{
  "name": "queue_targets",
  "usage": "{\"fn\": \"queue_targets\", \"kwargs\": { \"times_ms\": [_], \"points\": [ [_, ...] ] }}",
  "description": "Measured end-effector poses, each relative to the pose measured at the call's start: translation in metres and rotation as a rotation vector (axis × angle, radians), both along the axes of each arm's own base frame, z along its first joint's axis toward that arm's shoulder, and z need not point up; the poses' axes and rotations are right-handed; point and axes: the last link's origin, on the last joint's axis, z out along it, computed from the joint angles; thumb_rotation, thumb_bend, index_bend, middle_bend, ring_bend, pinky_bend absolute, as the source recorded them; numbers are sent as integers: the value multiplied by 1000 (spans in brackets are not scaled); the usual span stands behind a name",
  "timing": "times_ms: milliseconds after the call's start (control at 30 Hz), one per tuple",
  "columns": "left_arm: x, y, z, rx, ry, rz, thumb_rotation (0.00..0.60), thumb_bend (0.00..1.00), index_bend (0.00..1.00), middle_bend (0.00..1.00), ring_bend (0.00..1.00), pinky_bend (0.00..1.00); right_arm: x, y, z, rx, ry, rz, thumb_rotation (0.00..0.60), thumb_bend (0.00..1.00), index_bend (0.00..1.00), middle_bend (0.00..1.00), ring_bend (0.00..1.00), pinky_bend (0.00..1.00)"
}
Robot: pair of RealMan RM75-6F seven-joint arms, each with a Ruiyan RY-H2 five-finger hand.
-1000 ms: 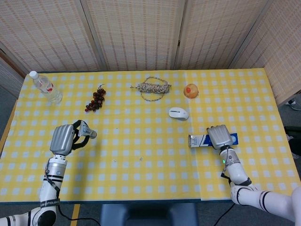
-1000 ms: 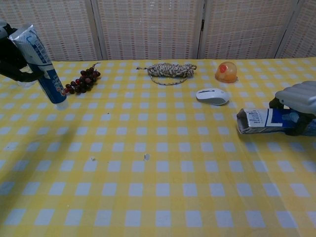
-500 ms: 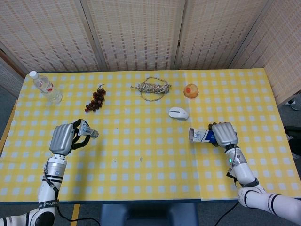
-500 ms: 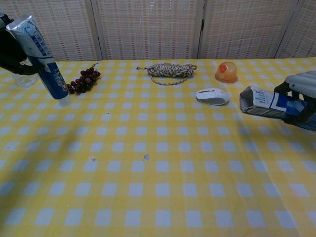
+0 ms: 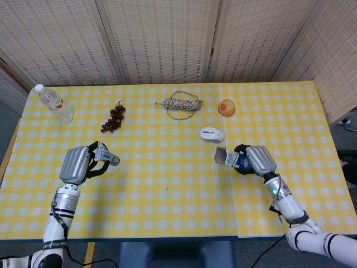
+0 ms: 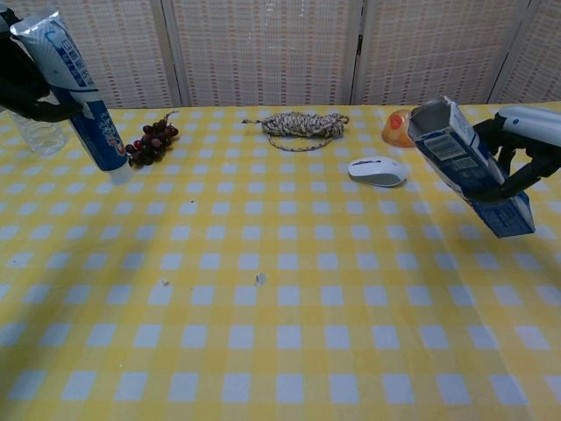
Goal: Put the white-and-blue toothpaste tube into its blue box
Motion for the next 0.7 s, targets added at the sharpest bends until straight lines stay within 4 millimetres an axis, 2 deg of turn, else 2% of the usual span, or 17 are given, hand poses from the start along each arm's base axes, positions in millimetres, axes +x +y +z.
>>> {"fn": "queue_targets", "kwargs": {
  "times_ms": [133,300,500,700],
  "points": [
    [2,0,1,-2,-18,0,600,766,976,1000,1000,1000,2,2,3,-15,-52,9,600,313,620,430,467,586],
    [10,-1,4,-25,-87,4,600,767,976,1000,1000,1000,5,5,-3,10,-155,-12,600,312,619,429,468,584],
    [31,4,16,-63,-191,9,600,767,976,1000,1000,1000,14,7,-29,80,-292,-27,600,313,619,429,468,584],
    [56,11,35,-124,-329,45,600,760,976,1000,1000,1000,32,7,-56,127,-380,-7,600,313,617,428,468,584]
  ]
}}
